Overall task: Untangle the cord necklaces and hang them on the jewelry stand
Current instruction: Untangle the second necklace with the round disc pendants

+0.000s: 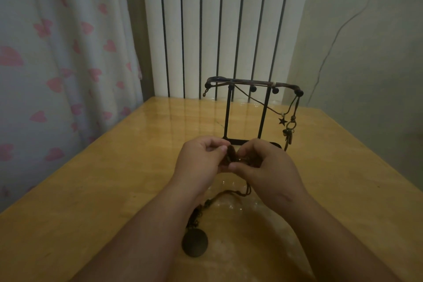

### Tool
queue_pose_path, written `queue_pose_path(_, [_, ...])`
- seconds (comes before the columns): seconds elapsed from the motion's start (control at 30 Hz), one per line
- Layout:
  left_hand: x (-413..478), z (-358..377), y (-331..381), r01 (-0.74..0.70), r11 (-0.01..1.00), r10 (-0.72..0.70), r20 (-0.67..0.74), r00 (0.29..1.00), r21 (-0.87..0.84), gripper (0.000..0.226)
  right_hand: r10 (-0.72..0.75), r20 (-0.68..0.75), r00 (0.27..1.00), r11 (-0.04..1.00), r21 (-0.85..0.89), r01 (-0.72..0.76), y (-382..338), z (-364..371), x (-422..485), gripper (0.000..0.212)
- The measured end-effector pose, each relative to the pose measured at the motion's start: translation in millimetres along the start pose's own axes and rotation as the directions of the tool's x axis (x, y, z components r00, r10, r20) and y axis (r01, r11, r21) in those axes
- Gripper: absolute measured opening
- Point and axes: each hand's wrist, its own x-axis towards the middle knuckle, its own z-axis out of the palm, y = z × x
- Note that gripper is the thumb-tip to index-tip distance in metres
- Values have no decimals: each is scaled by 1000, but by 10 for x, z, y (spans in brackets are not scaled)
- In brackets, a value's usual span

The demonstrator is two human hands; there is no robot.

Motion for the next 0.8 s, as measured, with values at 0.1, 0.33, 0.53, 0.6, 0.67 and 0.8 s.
queue_pose_path(0.1, [5, -16, 7, -37, 999, 37, -4, 999, 12, 22, 60, -12, 998, 978, 200, -56, -25, -31, 1, 4])
queue_pose_path(0.33, [7, -30, 35, -48, 998, 50, 71, 996, -32, 32, 319, 93, 943, 705, 642, -302, 42, -110, 64, 10])
queue_pose_path(0.53, [8, -25, 57, -38, 990, 57, 138, 989, -138, 32, 378, 101, 920, 471, 835, -285, 41, -121, 97, 18])
queue_pose_path(0.6, [-2, -35, 64, -51, 988, 75, 160, 984, -147, 33, 399, 74, 914, 460, 846, -269, 32, -126, 96, 19])
queue_pose_path(0.67, [-11, -44, 73, -70, 988, 94, 181, 979, -138, 35, 414, 37, 910, 492, 832, -257, 37, -132, 94, 14])
queue_pose_path(0.8, [-40, -66, 100, -117, 988, 135, 199, 971, -99, 36, 362, 2, 932, 609, 757, -238, 53, -137, 91, 4])
